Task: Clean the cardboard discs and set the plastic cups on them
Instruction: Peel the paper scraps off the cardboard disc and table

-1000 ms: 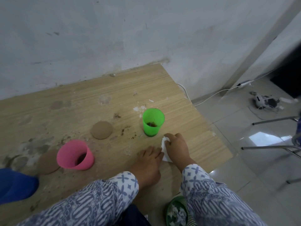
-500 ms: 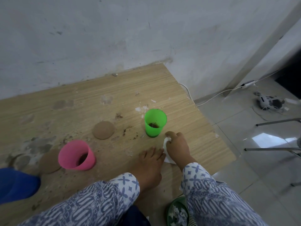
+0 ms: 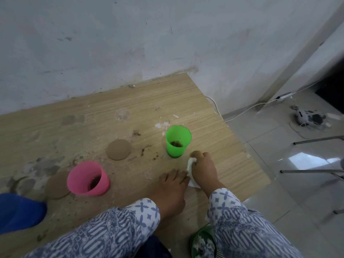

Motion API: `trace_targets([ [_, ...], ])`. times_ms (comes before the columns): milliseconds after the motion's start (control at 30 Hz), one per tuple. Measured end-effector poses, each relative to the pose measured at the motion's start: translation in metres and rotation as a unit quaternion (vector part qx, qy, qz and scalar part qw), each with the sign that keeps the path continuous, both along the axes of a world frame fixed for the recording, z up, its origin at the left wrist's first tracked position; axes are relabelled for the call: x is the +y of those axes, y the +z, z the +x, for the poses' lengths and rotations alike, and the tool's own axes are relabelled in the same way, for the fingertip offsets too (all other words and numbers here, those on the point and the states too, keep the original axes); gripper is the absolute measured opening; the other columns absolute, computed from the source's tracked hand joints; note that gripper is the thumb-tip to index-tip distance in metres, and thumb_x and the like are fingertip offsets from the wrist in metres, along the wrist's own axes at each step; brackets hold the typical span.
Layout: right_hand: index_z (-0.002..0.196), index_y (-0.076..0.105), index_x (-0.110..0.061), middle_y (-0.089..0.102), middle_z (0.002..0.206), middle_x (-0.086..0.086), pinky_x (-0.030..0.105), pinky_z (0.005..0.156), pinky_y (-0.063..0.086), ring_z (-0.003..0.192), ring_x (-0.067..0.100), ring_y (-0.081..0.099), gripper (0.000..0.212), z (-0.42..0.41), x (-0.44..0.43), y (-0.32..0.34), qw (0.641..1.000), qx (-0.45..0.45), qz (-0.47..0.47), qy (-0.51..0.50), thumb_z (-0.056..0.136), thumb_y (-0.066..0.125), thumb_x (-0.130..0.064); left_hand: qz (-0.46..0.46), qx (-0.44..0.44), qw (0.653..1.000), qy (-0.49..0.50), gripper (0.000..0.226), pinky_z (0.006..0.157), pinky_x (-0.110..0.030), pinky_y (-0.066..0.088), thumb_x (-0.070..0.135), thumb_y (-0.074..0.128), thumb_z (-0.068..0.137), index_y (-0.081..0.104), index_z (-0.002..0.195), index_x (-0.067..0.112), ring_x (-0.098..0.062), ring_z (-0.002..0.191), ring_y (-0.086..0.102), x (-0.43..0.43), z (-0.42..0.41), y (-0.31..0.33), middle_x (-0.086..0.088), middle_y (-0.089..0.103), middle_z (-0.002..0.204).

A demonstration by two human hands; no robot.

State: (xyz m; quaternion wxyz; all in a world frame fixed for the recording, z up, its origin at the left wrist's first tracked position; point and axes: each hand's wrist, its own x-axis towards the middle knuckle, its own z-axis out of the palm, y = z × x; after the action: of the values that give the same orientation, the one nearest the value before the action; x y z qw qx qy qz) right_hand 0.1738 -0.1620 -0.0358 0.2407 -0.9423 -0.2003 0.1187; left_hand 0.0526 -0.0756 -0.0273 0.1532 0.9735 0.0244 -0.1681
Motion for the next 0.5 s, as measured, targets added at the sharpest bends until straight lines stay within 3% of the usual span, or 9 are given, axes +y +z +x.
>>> trace_targets([
  [67,0.114,0.061,-0.013,0.050,0.108,0.015,0.033,0.074,0.044,0.090,0.033,0.055,0.030,0.003,0.001,0.000,1.000,0.012,-0.015,0.012,0.088,0.046,-0.010,0.001,0.008,1.000,-0.001,0.069,0.118,-0.045,0.004,0.023,0.045,0.092,0.010,0.151,0.020,-0.023,0.147,-0.001,0.000,0.000,0.000,0.000,0.000,0.160],
  [300,0.093,0.062,-0.007,0.052,0.100,0.012,0.030,0.067,0.041,0.082,0.029,0.055,0.015,0.003,0.001,-0.002,1.000,0.016,0.005,-0.012,0.086,0.049,-0.009,-0.010,-0.007,1.000,-0.010,0.067,0.117,-0.043,0.009,0.022,0.044,0.091,0.015,0.150,0.020,-0.024,0.146,0.006,0.004,0.001,-0.001,0.000,0.008,0.159],
  [400,0.086,0.062,-0.009,0.055,0.093,0.004,0.027,0.066,0.037,0.080,0.018,0.051,0.010,-0.004,-0.009,-0.005,0.996,0.014,0.076,-0.042,0.083,0.054,-0.005,-0.075,-0.049,0.996,0.018,0.058,0.114,-0.038,0.019,0.020,0.044,0.090,0.030,0.146,0.018,-0.025,0.140,0.025,0.008,0.006,0.002,-0.003,0.030,0.151],
  [500,0.081,0.061,-0.009,0.052,0.087,-0.002,0.019,0.061,0.032,0.077,0.015,0.050,0.011,-0.009,-0.016,-0.005,0.991,0.024,0.116,-0.060,0.081,0.055,0.000,-0.185,-0.093,0.971,0.120,0.041,0.100,-0.033,0.037,0.018,0.046,0.091,0.047,0.132,0.013,-0.022,0.117,0.047,0.008,0.020,0.002,-0.006,0.053,0.129],
])
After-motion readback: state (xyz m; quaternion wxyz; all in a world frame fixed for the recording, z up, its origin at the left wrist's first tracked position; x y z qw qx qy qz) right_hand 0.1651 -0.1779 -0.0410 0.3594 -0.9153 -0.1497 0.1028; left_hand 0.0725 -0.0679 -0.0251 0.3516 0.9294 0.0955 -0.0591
